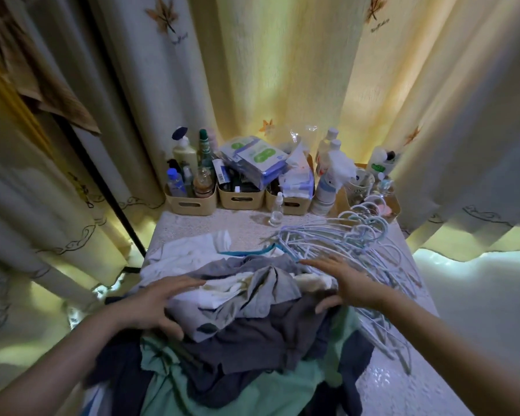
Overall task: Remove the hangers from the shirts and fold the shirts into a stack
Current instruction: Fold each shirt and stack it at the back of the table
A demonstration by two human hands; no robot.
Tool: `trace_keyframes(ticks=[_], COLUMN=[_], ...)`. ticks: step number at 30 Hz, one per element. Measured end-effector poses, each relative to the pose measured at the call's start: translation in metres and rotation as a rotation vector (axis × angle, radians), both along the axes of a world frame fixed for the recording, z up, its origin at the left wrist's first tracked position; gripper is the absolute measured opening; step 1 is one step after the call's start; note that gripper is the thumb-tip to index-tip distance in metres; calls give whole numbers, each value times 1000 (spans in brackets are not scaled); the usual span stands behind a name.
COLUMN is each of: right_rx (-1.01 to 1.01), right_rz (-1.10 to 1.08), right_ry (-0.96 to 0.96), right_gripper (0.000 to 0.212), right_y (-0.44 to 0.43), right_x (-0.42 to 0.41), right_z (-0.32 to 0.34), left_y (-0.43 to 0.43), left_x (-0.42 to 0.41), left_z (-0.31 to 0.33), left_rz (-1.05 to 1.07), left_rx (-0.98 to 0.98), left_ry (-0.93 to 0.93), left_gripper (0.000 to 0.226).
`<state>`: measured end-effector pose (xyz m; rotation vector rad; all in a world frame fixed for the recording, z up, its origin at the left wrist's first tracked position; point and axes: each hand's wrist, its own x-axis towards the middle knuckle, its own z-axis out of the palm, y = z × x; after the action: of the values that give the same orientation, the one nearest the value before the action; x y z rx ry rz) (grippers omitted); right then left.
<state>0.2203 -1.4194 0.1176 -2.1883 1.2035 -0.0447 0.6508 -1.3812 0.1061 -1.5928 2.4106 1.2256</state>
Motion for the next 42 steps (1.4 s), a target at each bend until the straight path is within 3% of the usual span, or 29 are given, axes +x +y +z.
trace_keyframes(ticks=[1, 3, 5, 7, 10, 14, 17, 19, 23, 27, 29, 31, 33, 35, 39, 42], right_rx=[27, 55, 47, -37, -104, 95, 186, 199, 312, 86, -26, -49, -33, -50, -140, -262], right_rz=[127, 286, 338, 324, 200, -42, -124, -143, -164, -399, -557, -611, -489, -312, -230, -161], right_ry=[100, 290, 410, 453, 357, 1, -188, -224, -194, 10, 65, -81, -147, -73, 41, 158], right_gripper=[115, 132, 133, 122, 86, 40, 14, 14, 21, 35, 35, 33, 28, 29, 42, 55], right_y=[-1, 3, 7, 8, 4, -6, -27, -45, -87, -111, -101, -81, -61, -48, -43, -46], right_x=[7, 22, 37, 46, 48, 48, 48, 51, 59, 66, 69, 73, 73, 70, 69, 82], right_z=[-3, -20, -38, -49, -52, -32, 6, 30, 64, 46, 23, 6, -2, -8, -13, -13], left_y=[6, 20, 36, 46, 48, 38, 26, 12, -32, -54, -48, -36, -27, -22, -29, -36], left_x=[8, 10, -4, -17, -24, -24, -12, -3, 17, 16, 10, 3, -3, -9, -16, -19], left_z=[-2, -13, -27, -37, -49, -32, 1, 31, 76, 55, 30, 10, -1, -8, -6, -6], left_rz=[-98, -237, -250, -195, 1, 464, 561, 604, 528, 764, 865, 879, 820, 661, 176, -91], left_rx=[-32, -102, -166, -373, -537, -326, -266, -242, -119, 26, -14, -152, -277, -362, -546, -510], left_ry=[-120, -369, -512, -524, -373, -140, 1, 114, 81, -94, -169, -199, -117, -48, -328, -372], left_gripper=[124, 143, 146, 141, 101, 43, 18, 8, 13, 48, 62, 68, 62, 61, 80, 54])
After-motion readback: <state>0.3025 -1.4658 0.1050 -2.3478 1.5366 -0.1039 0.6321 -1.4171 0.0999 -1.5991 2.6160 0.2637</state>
